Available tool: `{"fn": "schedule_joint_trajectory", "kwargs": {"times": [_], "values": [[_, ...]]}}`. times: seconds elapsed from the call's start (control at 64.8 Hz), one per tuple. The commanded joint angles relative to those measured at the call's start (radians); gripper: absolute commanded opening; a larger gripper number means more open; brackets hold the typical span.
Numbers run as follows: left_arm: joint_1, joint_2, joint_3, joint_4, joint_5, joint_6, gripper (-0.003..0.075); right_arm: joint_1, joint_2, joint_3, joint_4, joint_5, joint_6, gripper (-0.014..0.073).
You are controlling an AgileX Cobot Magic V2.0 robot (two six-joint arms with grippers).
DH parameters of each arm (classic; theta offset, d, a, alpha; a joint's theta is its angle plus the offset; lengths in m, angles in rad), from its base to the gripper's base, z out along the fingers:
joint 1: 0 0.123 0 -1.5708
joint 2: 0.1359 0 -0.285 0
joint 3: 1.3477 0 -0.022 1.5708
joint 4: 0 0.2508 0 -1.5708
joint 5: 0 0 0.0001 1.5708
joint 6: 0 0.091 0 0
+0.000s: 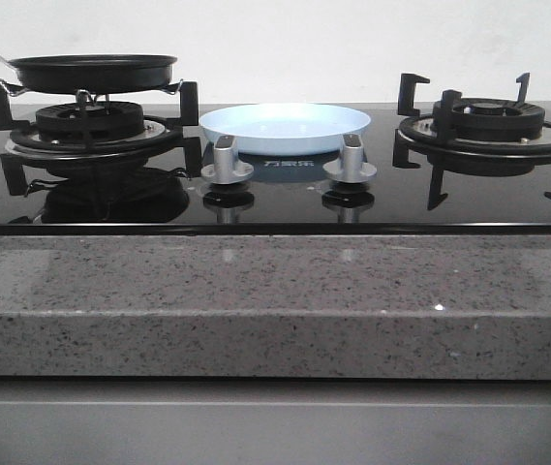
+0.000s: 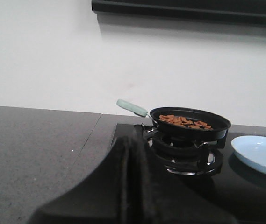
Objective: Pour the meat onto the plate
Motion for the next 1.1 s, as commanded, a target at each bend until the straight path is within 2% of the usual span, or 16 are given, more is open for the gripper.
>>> {"fn": "schedule_joint_trajectory", "kwargs": {"times": [0.0,0.17,0.37,0.602,0.895,0.973,1.05,1.081], "values": [[-0.008,0.005,-0.127,-0.006,0.039,-0.006,-0.0020,-0.002,0.061,-0.137,-0.009,0.043,-0.002,-0.0069],[-0.008,0.103,-0.308,-0.006,0.189,-0.006,-0.0020,-0.002,0.203,-0.346,0.004,0.236,-0.002,-0.0069],[-0.008,0.285,-0.478,-0.004,0.388,-0.006,-0.0020,-0.002,0.357,-0.484,0.040,0.351,-0.002,-0.0069],[-0.008,0.424,-0.472,-0.009,0.379,-0.006,-0.0020,-0.002,0.460,-0.487,0.041,0.355,-0.002,-0.0069],[-0.008,0.541,-0.472,-0.005,0.392,-0.006,-0.0018,-0.002,0.498,-0.487,0.041,0.393,-0.003,-0.0057],[-0.008,0.562,-0.472,-0.005,0.392,-0.002,0.0020,-0.002,0.503,-0.487,0.041,0.404,-0.006,0.0016],[-0.008,0.580,-0.472,-0.005,0.392,0.019,0.0148,-0.002,0.507,-0.487,0.042,0.405,-0.013,0.0172],[-0.008,0.585,-0.472,-0.007,0.392,0.027,0.0223,-0.002,0.507,-0.487,0.043,0.405,-0.020,0.0266]]}}
